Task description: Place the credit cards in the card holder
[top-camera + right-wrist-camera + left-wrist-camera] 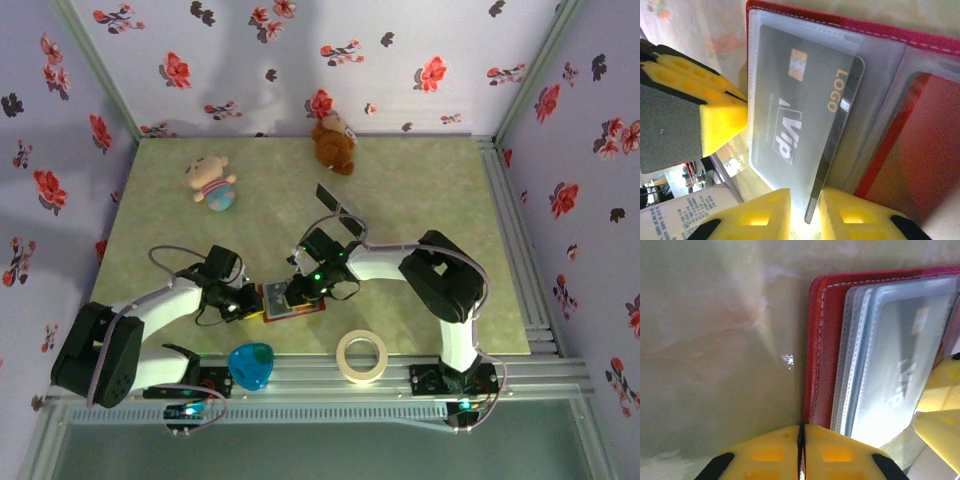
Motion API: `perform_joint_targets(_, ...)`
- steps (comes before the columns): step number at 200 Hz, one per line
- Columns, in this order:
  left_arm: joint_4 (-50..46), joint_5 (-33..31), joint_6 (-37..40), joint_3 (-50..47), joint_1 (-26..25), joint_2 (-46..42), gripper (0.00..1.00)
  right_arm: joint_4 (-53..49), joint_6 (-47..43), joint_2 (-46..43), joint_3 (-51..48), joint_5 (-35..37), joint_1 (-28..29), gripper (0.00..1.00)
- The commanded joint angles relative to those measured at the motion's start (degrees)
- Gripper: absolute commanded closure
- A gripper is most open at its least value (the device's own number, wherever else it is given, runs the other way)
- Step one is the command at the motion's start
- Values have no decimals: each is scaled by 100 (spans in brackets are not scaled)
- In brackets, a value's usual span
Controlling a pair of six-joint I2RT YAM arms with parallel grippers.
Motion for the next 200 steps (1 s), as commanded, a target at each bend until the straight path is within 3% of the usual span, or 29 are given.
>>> perform_joint_targets(1, 9, -148, 82, 25, -79, 169, 87, -548, -349, -401, -3, 395, 49, 74)
perform_joint_targets(28, 174, -155, -137, -43, -81, 49, 86, -660, -347, -682, -86, 622, 0, 64)
perform_joint_targets(51, 171, -163, -136, -40, -76, -75, 86, -665, -334, -712, -78, 844, -1, 63)
perform_joint_targets(147, 107, 91, -95, 106, -79, -7, 86, 74, 178, 142, 150, 988, 64, 87)
perform_joint_targets(175, 80, 170, -175, 131, -82, -214, 83, 58, 167, 248, 132, 1106, 64, 90)
perform_joint_targets(200, 106, 206, -210, 166, -72, -324, 80, -62, 175, 382, 133, 1324, 100, 87)
